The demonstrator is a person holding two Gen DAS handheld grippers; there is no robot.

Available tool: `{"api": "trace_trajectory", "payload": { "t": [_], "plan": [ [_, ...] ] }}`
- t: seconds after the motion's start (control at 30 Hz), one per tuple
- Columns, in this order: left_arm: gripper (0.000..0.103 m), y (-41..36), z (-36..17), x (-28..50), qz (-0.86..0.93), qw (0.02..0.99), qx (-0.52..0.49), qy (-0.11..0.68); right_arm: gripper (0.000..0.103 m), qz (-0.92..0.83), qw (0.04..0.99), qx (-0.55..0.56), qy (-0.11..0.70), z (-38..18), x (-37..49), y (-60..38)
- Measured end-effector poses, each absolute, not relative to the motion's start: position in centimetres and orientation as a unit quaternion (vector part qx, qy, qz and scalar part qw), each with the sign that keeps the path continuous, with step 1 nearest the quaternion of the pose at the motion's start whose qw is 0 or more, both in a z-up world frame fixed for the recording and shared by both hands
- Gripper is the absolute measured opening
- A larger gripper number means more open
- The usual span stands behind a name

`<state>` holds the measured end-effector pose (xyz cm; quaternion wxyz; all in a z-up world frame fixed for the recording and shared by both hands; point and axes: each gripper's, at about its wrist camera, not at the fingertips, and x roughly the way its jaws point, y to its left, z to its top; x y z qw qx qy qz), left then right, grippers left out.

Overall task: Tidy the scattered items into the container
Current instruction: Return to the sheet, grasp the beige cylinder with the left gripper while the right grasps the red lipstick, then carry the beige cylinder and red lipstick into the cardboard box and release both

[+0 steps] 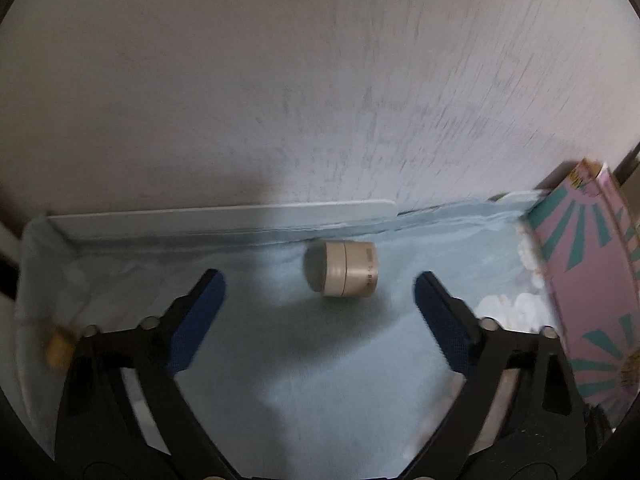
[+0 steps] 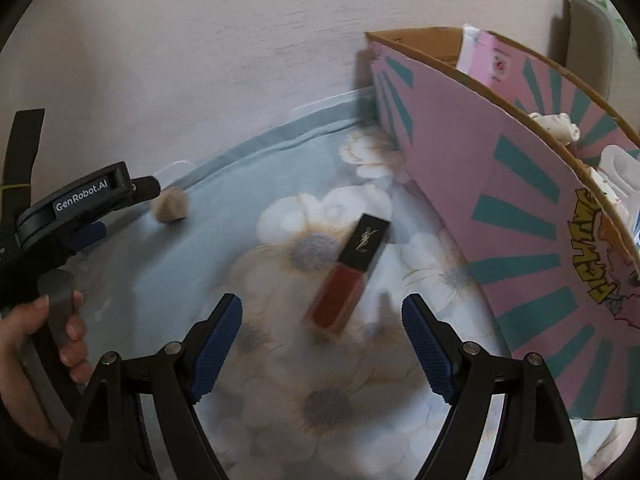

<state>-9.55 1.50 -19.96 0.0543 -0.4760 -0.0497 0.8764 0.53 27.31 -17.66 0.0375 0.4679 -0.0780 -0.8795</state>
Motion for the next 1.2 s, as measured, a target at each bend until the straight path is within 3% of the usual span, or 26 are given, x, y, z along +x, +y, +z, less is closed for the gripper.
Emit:
{"api": "trace_trajectory", "payload": {
  "t": [0.1, 0.13, 0.2, 0.27, 0.33, 0.4, 0.43, 0.83, 1.2],
  "plan": [
    [0.071, 2.0, -21.1, -10.2, 0.872, 0.060, -0.485, -0.036, 0.078, -0.881, 0.019, 0.469, -0.061, -18.8, -0.3, 27.0],
    [0.065, 2.1, -21.3, -10.3, 0.871, 0.061, -0.487, -0.033, 0.072, -0.880, 0.017, 0.472, -0.061, -19.2, -0.6, 26.9],
    [0.054, 2.1, -21.6, -10.5, 0.870, 0.062, -0.488, -0.032, 0.070, -0.882, 0.013, 0.468, -0.053, -19.6, -1.0, 26.6],
    [0.036, 2.3, -21.5, -10.6, 0.874, 0.059, -0.482, -0.024, 0.057, -0.885, 0.016, 0.464, -0.038, -19.6, -1.5, 26.2],
    [0.027, 2.4, -21.4, -10.7, 0.874, 0.066, -0.480, -0.023, 0.042, -0.887, 0.014, 0.462, -0.009, -19.6, -1.9, 25.7],
    [0.025, 2.6, -21.3, -10.7, 0.875, 0.071, -0.479, -0.021, 0.022, -0.888, 0.024, 0.458, 0.006, -19.6, -2.2, 25.6],
    [0.025, 2.7, -21.2, -10.7, 0.875, 0.072, -0.478, -0.019, 0.018, -0.888, 0.032, 0.458, 0.004, -19.5, -2.4, 25.7],
    [0.025, 3.1, -16.5, -9.0, 0.886, 0.088, -0.455, -0.017, 0.018, -0.893, 0.077, 0.444, 0.002, -17.0, -2.8, 26.2],
    [0.025, 7.0, -7.3, -8.1, 0.898, 0.128, -0.421, -0.012, 0.018, -0.909, 0.143, 0.390, -0.018, -7.8, -2.5, 28.4]
  ]
}}
